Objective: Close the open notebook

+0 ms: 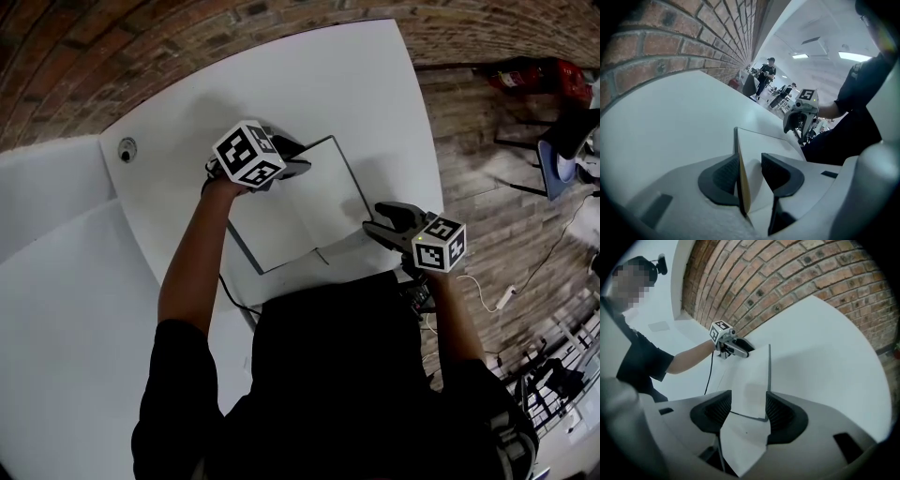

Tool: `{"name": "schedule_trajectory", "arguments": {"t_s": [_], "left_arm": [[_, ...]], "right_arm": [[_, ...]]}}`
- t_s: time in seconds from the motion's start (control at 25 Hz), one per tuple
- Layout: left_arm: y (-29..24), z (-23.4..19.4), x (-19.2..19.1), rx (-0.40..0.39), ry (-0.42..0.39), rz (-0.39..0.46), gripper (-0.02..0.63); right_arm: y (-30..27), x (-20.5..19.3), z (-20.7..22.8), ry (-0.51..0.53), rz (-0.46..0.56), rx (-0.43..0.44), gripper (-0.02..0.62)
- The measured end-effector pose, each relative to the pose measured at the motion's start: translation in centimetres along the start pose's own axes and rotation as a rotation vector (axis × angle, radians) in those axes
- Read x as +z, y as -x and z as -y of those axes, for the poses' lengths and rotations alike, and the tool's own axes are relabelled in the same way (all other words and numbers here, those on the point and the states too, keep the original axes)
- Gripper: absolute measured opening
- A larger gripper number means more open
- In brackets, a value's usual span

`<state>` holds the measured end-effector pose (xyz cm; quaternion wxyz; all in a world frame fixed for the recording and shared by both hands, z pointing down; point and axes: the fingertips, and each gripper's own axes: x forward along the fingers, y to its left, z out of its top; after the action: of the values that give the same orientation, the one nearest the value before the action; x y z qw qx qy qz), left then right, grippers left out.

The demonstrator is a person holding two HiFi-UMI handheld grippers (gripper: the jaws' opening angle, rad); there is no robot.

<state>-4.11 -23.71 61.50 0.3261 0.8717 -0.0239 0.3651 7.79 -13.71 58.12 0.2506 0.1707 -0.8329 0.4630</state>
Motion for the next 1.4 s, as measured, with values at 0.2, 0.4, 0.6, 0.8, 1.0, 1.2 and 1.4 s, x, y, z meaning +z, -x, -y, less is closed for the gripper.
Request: {"name": "schedule_trajectory", "arguments": {"t_s": [0.2,0.4,0.6,0.8,1.0,1.2,1.4], "left_arm": [[0.0,0.0,-0.1,0.018,-0.008,0.004,0.153],[-0.1,-0.1,-0.1,0.034,-0.019,-0.001,0.143],[-0.1,-0.2,-0.1,0.062,-0.019,0.02,0.126],[-0.1,-0.2,0.0,0.071,-0.022,0.024,0.124],[0.0,-0.3,-0.1,0.078,-0.029,0.026,0.124],[0.0,-0.3,-0.1,0.079,-0.03,0.026,0.124],[-0.2,-0.2,-0.1,0.079,-0.034,0.027,0.123]], "right_arm": [[0.1,-2.7,1.0,-0.016,-0.051,-0.078,0.222],[-0.7,-3.5,1.3,-0.084,-0.063,-0.108,0.222],[-0.6,-3.4,1.5,-0.159,-0.043,-0.105,0.222],[-0.6,-3.4,1.5,-0.196,-0.042,-0.089,0.221],[-0.8,-3.5,1.4,-0.21,-0.061,-0.06,0.202],[-1.0,-3.3,0.9,-0.253,-0.067,0.009,0.215],[-0.9,-3.3,0.8,-0.284,-0.057,0.052,0.21]]}}
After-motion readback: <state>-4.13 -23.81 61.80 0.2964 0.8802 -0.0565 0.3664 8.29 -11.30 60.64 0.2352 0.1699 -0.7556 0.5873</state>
